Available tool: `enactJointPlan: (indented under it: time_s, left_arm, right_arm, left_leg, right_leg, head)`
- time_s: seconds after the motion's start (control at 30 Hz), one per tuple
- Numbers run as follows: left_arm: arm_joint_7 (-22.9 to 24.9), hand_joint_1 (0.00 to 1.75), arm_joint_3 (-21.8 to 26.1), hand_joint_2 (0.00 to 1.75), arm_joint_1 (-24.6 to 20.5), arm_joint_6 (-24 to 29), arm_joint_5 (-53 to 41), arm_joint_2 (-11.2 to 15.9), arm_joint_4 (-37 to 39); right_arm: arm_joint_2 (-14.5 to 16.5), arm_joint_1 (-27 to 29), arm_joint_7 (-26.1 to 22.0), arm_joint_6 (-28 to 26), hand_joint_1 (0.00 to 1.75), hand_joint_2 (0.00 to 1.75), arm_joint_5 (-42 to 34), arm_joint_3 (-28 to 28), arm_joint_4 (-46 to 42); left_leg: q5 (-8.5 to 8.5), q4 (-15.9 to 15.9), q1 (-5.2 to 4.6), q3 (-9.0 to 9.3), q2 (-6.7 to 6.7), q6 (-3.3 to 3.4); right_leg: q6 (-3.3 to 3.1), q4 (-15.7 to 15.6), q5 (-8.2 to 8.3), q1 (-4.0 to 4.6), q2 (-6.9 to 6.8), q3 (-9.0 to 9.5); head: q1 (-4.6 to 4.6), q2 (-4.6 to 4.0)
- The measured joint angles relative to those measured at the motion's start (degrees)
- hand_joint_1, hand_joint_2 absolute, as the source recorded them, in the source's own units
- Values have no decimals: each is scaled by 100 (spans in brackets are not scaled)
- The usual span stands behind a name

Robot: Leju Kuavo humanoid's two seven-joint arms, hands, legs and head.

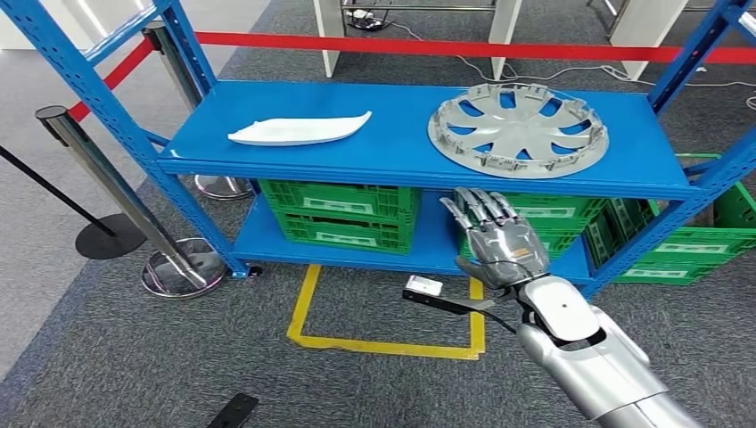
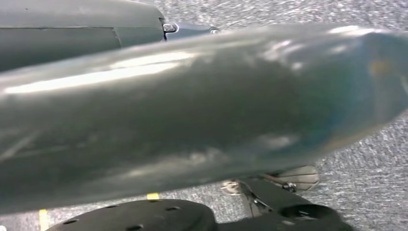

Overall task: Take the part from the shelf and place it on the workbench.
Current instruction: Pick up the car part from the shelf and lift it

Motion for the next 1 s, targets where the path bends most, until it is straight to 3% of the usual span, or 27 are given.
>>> enactJointPlan:
  time_s: [0.03,0.13,0.2,0.3,0.33,0.37,0.4,0.47,0.53,0.6,0.7,0.77,0.83,0.87,0.9,1.0]
  left_arm:
    - [1,0,-4,0,-9,-9,-14,-1,2]
    - [-1,0,-9,0,-10,-22,-54,-7,7]
    - [-1,0,-10,0,-6,-35,-64,-7,7]
    - [10,0,-10,0,-15,-70,-69,-10,7]
    - [19,0,-10,0,-11,-79,-69,-13,7]
    - [28,0,-10,0,-6,-88,-72,-15,7]
    - [37,0,-10,0,-1,-93,-74,-16,7]
    - [50,0,-10,0,1,-103,-84,-20,7]
    - [64,0,-10,0,-4,-108,-95,-27,9]
    - [82,0,-10,0,-5,-120,-105,-32,10]
    - [81,0,-10,0,-1,-131,-116,-21,11]
    - [74,0,-10,0,0,-132,-119,-15,11]
    - [73,0,-10,0,9,-134,-120,-14,11]
    - [73,0,-10,0,16,-134,-121,-14,11]
    - [73,0,-10,0,22,-134,-121,-14,11]
    - [73,0,-10,0,27,-152,-123,-16,14]
  right_arm:
    - [3,-22,103,11,0,175,94,-32,4]
    - [9,-99,357,23,0,175,326,-139,43]
    - [16,-153,459,23,0,175,415,-211,96]
    - [19,-191,553,23,0,175,505,-294,208]
    - [19,-183,579,28,0,175,536,-313,245]
    - [18,-174,614,36,0,175,578,-331,281]
    - [17,-168,658,48,0,175,625,-353,313]
    - [14,-179,726,74,0,175,700,-414,363]
    - [10,-203,758,99,0,175,738,-474,401]
    - [-4,-218,780,135,0,175,773,-516,440]
    - [-37,-241,799,211,0,175,807,-598,485]
    - [-42,-271,795,237,0,175,815,-632,502]
    - [-46,-279,793,248,0,175,819,-648,525]
    - [-48,-275,793,251,0,175,822,-656,538]
    - [-50,-272,793,252,0,175,824,-662,551]
    - [-52,-279,786,289,0,175,849,-677,574]
  left_leg:
    - [31,-185,-8,66,-2,26]
    - [2,-293,-20,73,-11,136]
    - [27,-323,-8,84,-12,213]
    - [30,-333,-27,93,-10,287]
    - [25,-332,-41,96,-10,300]
    - [20,-331,-55,101,-13,309]
    - [15,-330,-70,110,-17,316]
    - [-3,-330,-97,138,-24,321]
    - [-24,-321,-125,138,-22,297]
    - [-34,-323,-126,130,-12,250]
    - [-148,-195,-116,101,-6,155]
    - [-434,357,-82,-148,-6,77]
    - [-690,1064,-26,-521,-5,12]
    - [-679,1224,-1,-626,-5,-15]
    - [-549,1170,22,-633,-5,-40]
    - [103,177,67,-250,-3,-86]
  right_leg:
    - [35,0,2,10,0,-13]
    - [144,-22,23,14,-14,-56]
    - [187,152,-97,7,-20,-155]
    - [196,1156,-543,21,-17,-651]
    - [191,1446,-613,27,-16,-810]
    - [179,1557,-586,34,-16,-888]
    - [154,1440,-456,43,-16,-851]
    - [60,734,-81,79,-19,-528]
    - [-20,125,97,116,-29,-204]
    - [-44,-25,83,137,-27,-104]
    - [-84,-104,99,90,-27,-34]
    - [-114,-141,94,60,-32,17]
    - [-125,-140,71,53,-30,39]
    - [-119,-139,56,48,-25,52]
    - [-103,-135,39,38,-18,71]
    - [-10,-109,-41,12,-4,142]
  head:
    - [3,0]
    - [10,0]
    - [19,0]
    - [27,0]
    - [26,0]
    - [26,0]
    - [27,0]
    - [26,0]
    - [20,0]
    - [17,0]
    - [5,1]
    - [-17,0]
    - [-22,0]
    - [-20,0]
    - [-21,0]
    - [-25,0]
